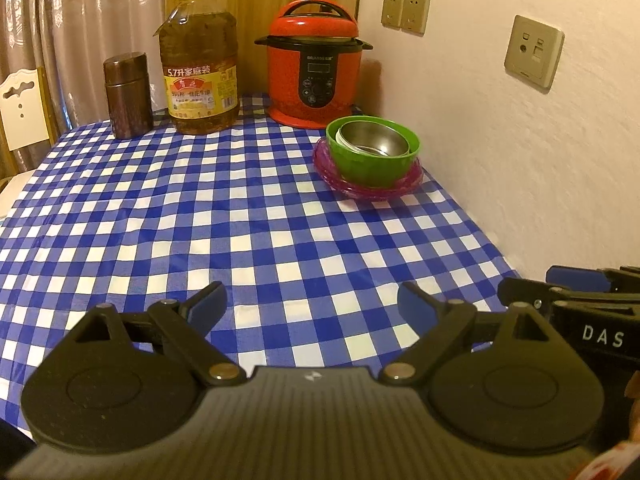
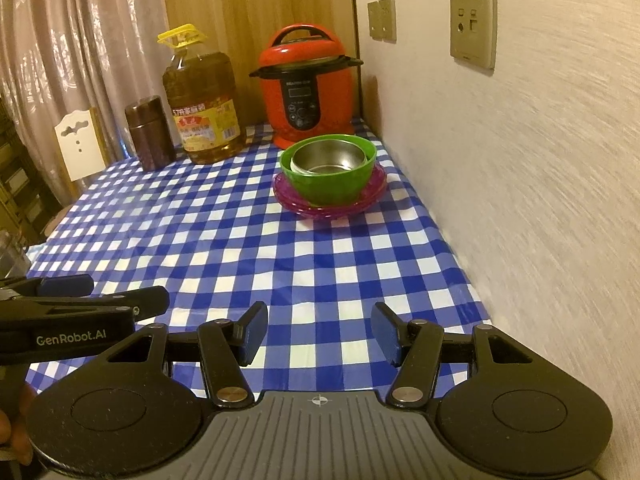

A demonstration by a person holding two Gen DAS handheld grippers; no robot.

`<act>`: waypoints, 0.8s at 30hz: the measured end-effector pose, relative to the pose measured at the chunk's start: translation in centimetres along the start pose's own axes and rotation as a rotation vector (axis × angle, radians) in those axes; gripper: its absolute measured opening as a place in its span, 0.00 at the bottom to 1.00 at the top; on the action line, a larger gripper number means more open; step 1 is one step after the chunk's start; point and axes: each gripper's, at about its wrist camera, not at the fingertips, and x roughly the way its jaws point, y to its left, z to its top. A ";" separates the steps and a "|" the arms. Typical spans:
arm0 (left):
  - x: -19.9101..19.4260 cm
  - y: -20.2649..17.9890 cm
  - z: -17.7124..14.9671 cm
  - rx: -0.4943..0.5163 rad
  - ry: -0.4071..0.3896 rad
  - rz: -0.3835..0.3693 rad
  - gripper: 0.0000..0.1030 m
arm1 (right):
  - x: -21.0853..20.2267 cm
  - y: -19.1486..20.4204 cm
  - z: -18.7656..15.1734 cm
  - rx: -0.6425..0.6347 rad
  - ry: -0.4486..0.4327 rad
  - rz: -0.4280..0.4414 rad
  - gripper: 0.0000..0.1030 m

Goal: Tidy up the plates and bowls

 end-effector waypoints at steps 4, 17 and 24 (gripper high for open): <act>0.0 -0.2 -0.1 0.009 0.002 -0.002 0.89 | 0.0 -0.3 0.0 0.007 -0.001 -0.002 0.56; 0.1 -0.4 -0.2 0.019 0.004 0.002 0.89 | -0.1 -0.5 0.0 0.017 -0.003 -0.005 0.56; 0.0 -0.4 -0.3 0.019 0.004 0.002 0.89 | -0.1 -0.4 0.0 0.016 -0.003 -0.007 0.56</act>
